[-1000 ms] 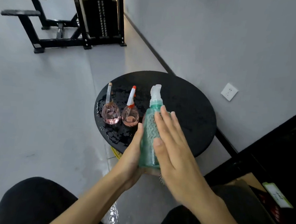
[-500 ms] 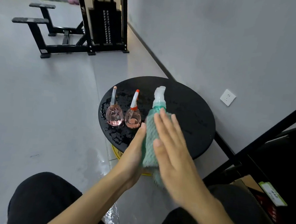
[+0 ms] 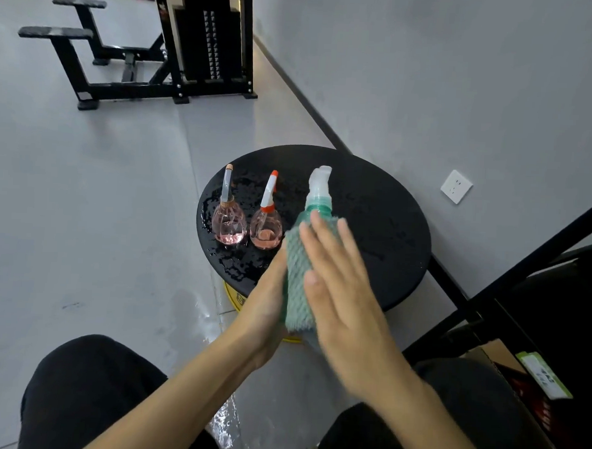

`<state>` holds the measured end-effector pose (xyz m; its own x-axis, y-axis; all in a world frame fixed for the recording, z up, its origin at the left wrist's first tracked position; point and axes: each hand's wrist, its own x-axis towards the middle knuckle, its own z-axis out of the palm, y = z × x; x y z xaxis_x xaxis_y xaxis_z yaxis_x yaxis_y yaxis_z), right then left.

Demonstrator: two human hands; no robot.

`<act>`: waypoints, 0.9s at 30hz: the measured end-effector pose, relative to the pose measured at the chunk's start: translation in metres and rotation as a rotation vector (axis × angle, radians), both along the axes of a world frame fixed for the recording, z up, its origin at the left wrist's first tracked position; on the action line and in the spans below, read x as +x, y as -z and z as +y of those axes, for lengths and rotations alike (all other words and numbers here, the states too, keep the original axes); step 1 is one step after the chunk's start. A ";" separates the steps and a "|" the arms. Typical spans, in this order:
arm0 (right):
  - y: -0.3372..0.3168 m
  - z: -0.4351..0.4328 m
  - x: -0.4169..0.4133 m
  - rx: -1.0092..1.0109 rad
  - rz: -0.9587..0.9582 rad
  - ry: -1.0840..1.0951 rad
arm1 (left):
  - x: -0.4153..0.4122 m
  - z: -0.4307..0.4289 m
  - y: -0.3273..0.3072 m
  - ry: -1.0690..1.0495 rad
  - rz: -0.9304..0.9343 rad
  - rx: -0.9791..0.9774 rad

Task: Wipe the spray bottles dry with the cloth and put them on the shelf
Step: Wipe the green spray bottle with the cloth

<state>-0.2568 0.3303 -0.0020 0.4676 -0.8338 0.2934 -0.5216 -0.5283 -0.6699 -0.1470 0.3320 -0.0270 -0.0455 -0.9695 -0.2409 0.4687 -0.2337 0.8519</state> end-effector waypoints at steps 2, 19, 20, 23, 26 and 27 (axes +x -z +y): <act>-0.009 -0.021 0.001 0.027 -0.029 0.042 | -0.005 0.003 0.001 0.017 -0.014 0.000; -0.007 -0.025 -0.001 0.099 -0.074 0.066 | -0.005 0.006 0.007 0.031 -0.003 0.037; -0.007 -0.022 0.000 0.081 -0.070 0.064 | -0.004 0.006 0.007 0.024 0.005 0.034; 0.004 0.007 0.002 -0.058 0.030 0.025 | 0.001 0.002 0.009 -0.030 0.078 0.036; 0.018 0.034 -0.001 -0.105 0.099 -0.011 | 0.008 0.001 0.008 -0.044 0.115 0.066; 0.019 0.034 -0.003 -0.094 0.092 -0.017 | 0.008 0.002 0.008 -0.035 0.105 0.074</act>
